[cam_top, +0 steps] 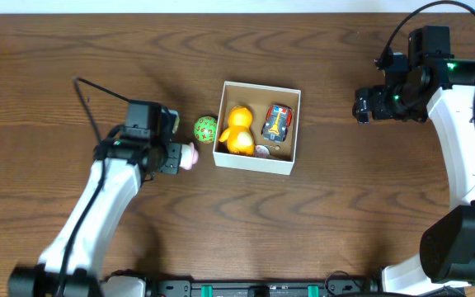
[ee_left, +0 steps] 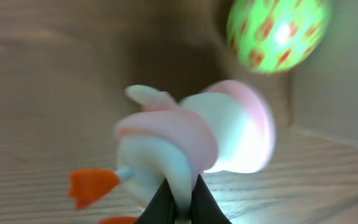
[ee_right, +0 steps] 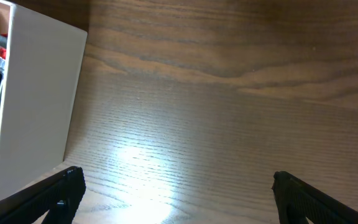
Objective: Pack container
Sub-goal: 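Lift the duck with the left gripper and carry it over the box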
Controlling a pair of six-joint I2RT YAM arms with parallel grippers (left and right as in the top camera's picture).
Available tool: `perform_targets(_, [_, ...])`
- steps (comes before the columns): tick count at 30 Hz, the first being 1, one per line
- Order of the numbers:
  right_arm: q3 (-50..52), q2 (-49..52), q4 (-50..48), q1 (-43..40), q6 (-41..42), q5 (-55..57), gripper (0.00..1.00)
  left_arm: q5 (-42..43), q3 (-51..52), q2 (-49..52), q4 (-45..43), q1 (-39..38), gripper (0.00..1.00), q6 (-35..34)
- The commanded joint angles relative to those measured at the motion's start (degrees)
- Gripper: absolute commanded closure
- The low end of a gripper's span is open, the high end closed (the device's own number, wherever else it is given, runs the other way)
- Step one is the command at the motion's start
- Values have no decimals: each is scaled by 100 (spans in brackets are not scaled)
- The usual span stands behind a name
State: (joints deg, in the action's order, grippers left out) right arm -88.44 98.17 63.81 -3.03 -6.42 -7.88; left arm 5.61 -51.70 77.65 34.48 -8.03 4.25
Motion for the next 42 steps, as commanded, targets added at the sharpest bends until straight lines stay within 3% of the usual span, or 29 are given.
perform_targets(1, [-74,-131,4,-33,81,-2,1,22,-234,-772,-33,-2,94,-546])
perform_targets(5, [-74,-131,4,-33,81,-2,1,50,-234,-1707,-142,-9,94,-1453])
perform_targets(8, [-74,-131,4,-33,81,-2,1,566,-234,-2308,-319,-9,94,-2041])
perform_targets(15, [-74,-131,4,-33,81,-2,1,1397,-234,-2802,-918,-68,94,-2944])
perform_targets(19, [-74,-131,4,-33,81,-2,1,1628,-232,-2623,-1200,-343,94,-2933])
perform_targets(28, [-74,-131,4,-33,81,-2,1,1622,-232,-1620,-1458,-1370,94,-1342])
perform_targets(42, [-74,-131,4,-33,81,-2,1,1624,-232,-109,-1467,-1646,94,-1329])
